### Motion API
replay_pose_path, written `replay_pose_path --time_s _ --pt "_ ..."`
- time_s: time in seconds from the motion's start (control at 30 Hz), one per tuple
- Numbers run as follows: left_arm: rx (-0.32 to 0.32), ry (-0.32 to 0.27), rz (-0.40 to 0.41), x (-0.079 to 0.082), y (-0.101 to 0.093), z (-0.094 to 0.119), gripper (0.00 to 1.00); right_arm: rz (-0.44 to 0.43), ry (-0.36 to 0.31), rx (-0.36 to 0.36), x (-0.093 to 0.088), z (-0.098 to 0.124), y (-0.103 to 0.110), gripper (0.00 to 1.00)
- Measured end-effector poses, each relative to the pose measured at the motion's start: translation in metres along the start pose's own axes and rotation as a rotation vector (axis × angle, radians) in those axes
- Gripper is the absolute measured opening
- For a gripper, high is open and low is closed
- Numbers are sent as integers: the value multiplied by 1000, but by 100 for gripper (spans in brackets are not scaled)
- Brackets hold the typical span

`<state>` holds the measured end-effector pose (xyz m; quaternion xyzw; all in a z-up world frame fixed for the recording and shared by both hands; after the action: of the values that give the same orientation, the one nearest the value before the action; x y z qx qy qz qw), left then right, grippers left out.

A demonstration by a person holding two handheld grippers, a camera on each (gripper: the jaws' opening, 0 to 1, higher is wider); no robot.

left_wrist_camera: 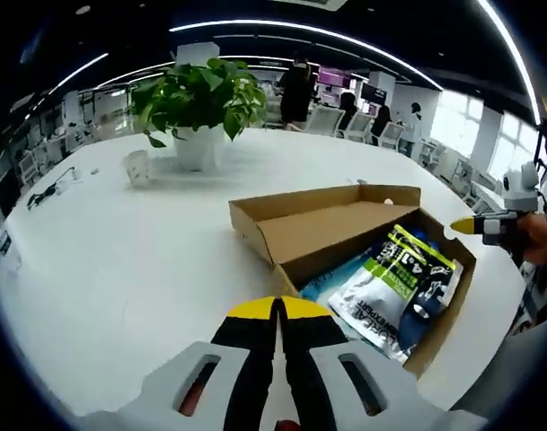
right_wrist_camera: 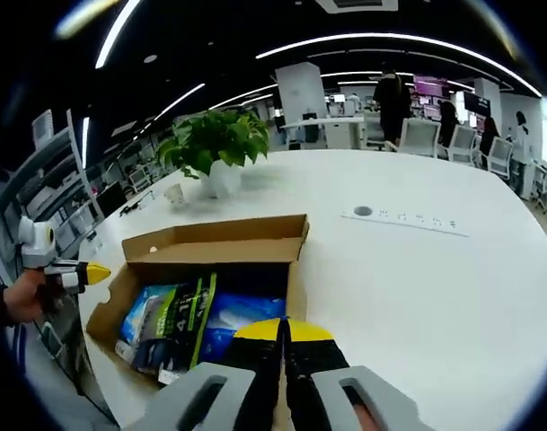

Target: Operate the shoe box by opening the lid, removing the specified soft item, and placing it in the target area until the item is outside and the box remains undamaged.

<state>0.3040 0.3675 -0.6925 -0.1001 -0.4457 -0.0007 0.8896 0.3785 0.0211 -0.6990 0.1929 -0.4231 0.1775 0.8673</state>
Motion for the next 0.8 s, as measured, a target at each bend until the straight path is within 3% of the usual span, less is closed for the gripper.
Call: replay_pose_path --time_s 0.3,0.57,0.8 --pt "-25 -14 26 -1 -24 14 0 6 -19 37 -17 16 9 0" --pt "-62 -2 33 -6 -50 20 0 -74 -79 40 -25 35 22 0" --pt "-77 10 49 -13 -71 18 0 -96 -90 46 -37 46 32 0"
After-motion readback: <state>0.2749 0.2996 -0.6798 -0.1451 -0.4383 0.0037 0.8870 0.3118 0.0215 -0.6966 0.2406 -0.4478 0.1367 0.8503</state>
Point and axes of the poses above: the point that each gripper's makers call its tool centre point, and the gripper's own axes: z roughly backward along the fingers, y roughly to its left, x roughly out of its top, the point moved 8 cm from there along z, roughly backward along the fingers, and after that the axes turned 2 degrees about z, right-handed, at the moved point
